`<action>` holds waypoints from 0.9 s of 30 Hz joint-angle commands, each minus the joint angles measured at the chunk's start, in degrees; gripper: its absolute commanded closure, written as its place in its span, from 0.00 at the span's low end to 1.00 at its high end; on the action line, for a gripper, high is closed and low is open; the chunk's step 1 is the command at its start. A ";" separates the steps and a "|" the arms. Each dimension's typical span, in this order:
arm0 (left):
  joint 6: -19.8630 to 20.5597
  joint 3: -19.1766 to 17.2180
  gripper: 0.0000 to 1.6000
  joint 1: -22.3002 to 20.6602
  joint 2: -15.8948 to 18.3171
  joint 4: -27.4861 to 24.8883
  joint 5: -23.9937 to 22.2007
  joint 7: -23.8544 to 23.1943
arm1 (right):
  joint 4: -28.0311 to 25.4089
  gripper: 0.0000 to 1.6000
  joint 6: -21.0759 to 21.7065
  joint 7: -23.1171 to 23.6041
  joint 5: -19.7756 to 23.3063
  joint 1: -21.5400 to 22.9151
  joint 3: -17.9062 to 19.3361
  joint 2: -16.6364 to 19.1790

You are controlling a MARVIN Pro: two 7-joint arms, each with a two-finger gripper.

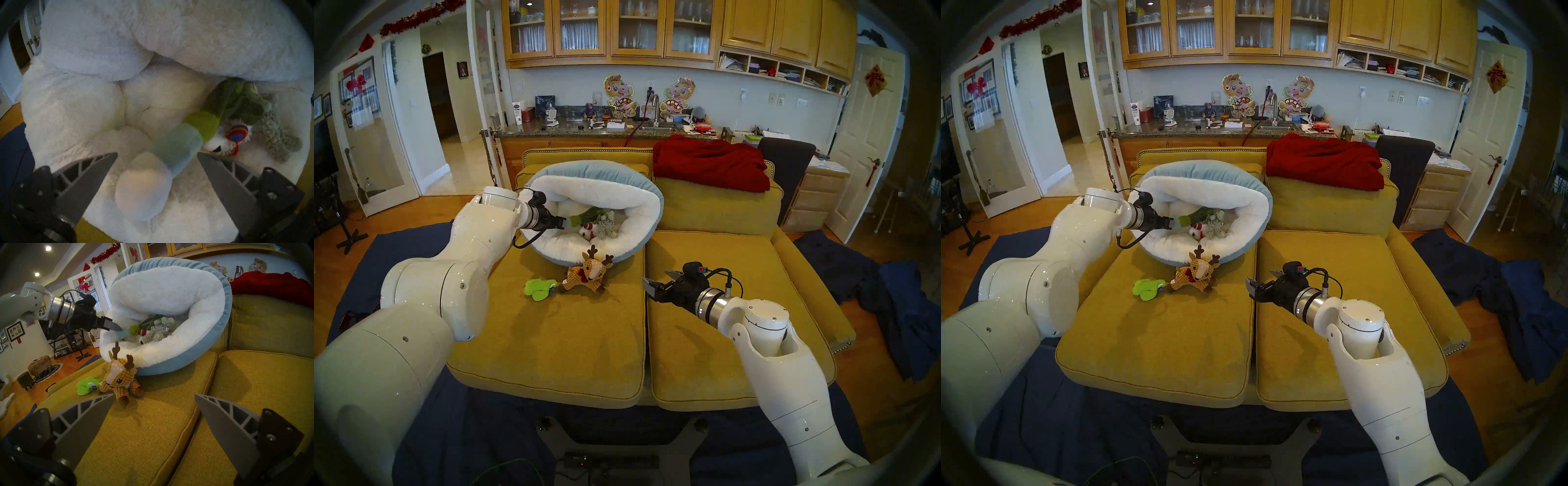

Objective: Put toys into dog bed

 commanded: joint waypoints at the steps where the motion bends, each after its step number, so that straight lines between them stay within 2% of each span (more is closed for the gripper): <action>1: -1.15 -0.38 0.00 -5.77 -0.18 -0.07 -0.47 -0.46 | -1.91 0.00 -0.57 0.04 -0.08 1.56 0.39 -0.01; 8: -2.36 -0.39 0.00 -6.92 -0.05 0.77 -0.88 -2.92 | -2.28 0.00 -0.64 0.08 -0.26 1.60 0.46 -0.01; 13: -5.51 0.93 0.00 -6.52 1.05 0.86 -0.35 -9.38 | -2.73 0.00 -0.66 0.04 -0.51 1.51 0.53 0.02; 14: -7.22 2.00 0.00 -5.82 1.55 0.46 -0.14 -11.37 | -2.89 0.00 -0.66 0.01 -0.62 1.46 0.56 0.02; 16: -7.83 2.40 0.00 -5.39 1.62 0.15 -0.22 -11.32 | -2.94 0.00 -0.65 0.00 -0.65 1.44 0.57 0.01; 20: -10.58 4.38 0.00 -3.37 3.37 -2.04 -0.80 -17.53 | -3.12 0.00 -0.59 0.00 -0.88 1.34 0.63 -0.06; 23: -11.04 4.74 0.00 -2.69 3.96 -2.92 -1.09 -18.54 | -3.10 0.00 -0.58 0.03 -0.92 1.34 0.65 -0.09; 27: -11.92 5.11 0.00 -1.64 5.57 -4.98 -1.65 -23.52 | -3.01 0.00 -0.55 0.09 -1.05 1.34 0.68 -0.17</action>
